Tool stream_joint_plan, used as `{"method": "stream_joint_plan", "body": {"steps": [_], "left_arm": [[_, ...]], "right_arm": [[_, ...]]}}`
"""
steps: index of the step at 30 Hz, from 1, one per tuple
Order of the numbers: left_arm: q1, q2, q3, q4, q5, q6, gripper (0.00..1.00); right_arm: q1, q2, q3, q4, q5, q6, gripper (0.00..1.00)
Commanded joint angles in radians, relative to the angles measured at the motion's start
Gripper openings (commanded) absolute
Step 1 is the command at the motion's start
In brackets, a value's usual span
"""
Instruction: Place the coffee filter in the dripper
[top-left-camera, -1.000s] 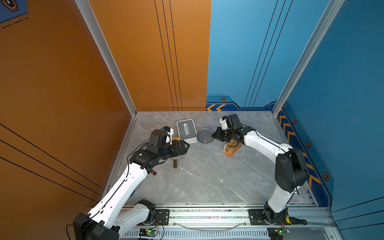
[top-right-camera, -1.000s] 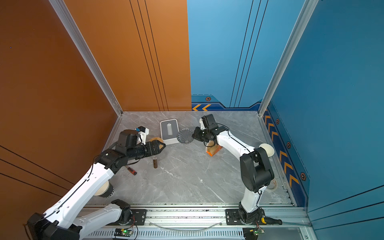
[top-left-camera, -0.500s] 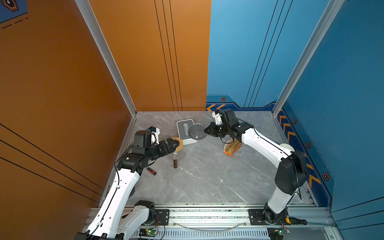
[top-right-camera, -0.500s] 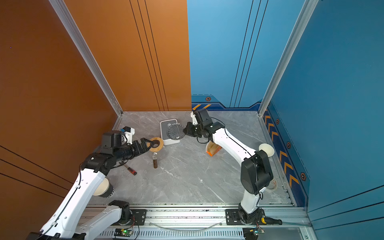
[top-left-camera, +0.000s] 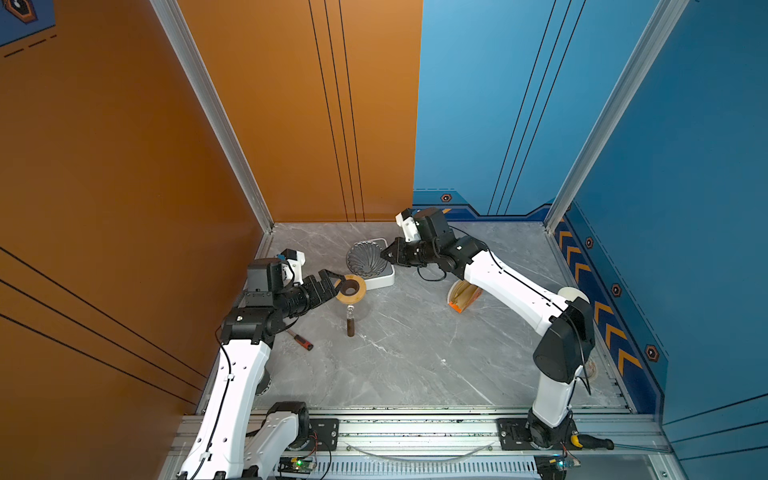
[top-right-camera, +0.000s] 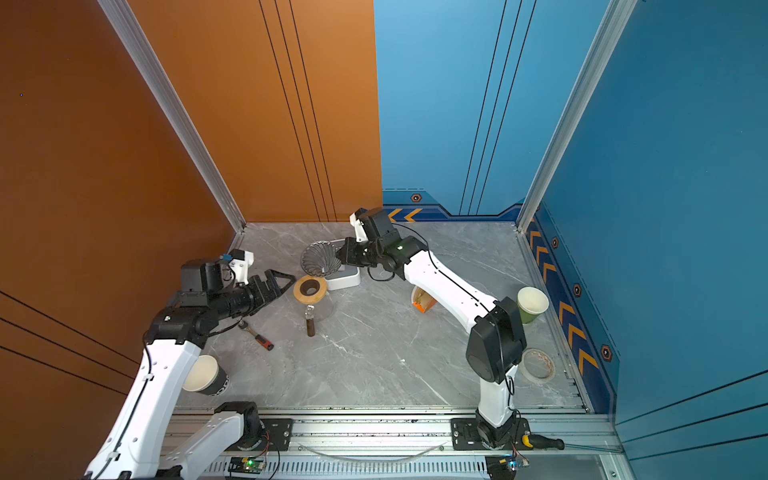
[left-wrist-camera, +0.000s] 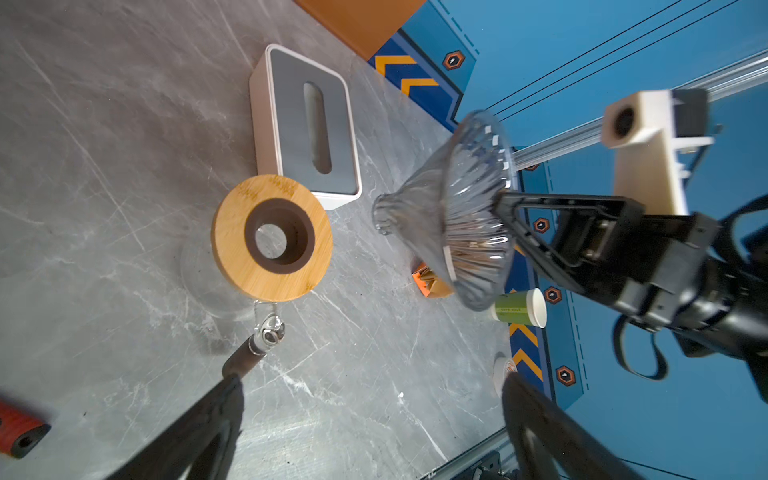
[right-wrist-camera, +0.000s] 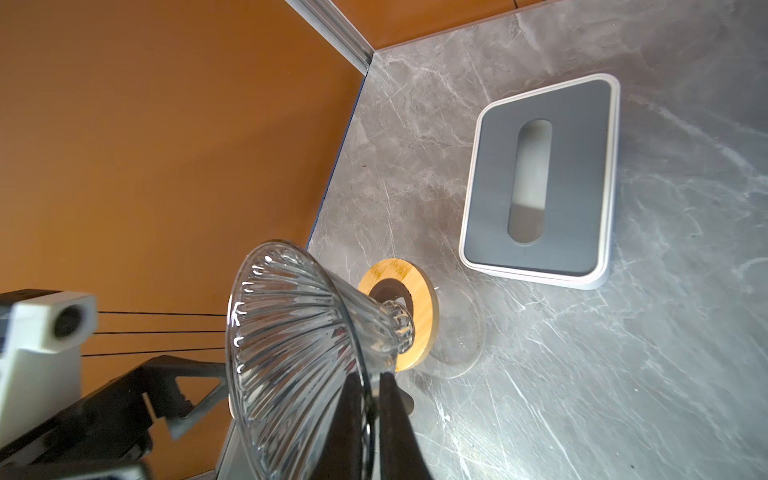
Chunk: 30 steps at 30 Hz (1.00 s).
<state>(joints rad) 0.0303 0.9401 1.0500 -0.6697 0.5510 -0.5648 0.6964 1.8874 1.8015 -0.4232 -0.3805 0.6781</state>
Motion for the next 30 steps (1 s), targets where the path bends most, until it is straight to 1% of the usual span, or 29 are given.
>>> {"method": "stream_joint_plan", "body": {"steps": [1, 6, 9, 23, 27, 30], "left_arm": [[0.032, -0.01, 0.031, 0.012, 0.071, 0.012, 0.98], [0.085, 0.02, 0.021, 0.04, 0.112, -0.017, 0.98], [0.102, 0.041, 0.016, 0.069, 0.135, -0.037, 0.98], [0.101, 0.114, 0.006, 0.119, 0.146, -0.044, 0.98], [0.087, 0.129, -0.008, 0.119, 0.128, -0.032, 0.98], [0.076, 0.138, -0.013, 0.128, 0.116, -0.031, 0.98]], "right_arm": [[0.032, 0.038, 0.067, -0.012, 0.017, 0.015, 0.09], [0.057, 0.093, 0.114, -0.013, 0.015, 0.023, 0.09], [0.065, 0.117, 0.134, -0.012, 0.013, 0.029, 0.09], [0.086, 0.179, 0.176, -0.011, 0.01, 0.039, 0.08], [0.084, 0.179, 0.176, -0.005, 0.01, 0.042, 0.08], [0.085, 0.214, 0.176, 0.001, 0.008, 0.048, 0.08]]}}
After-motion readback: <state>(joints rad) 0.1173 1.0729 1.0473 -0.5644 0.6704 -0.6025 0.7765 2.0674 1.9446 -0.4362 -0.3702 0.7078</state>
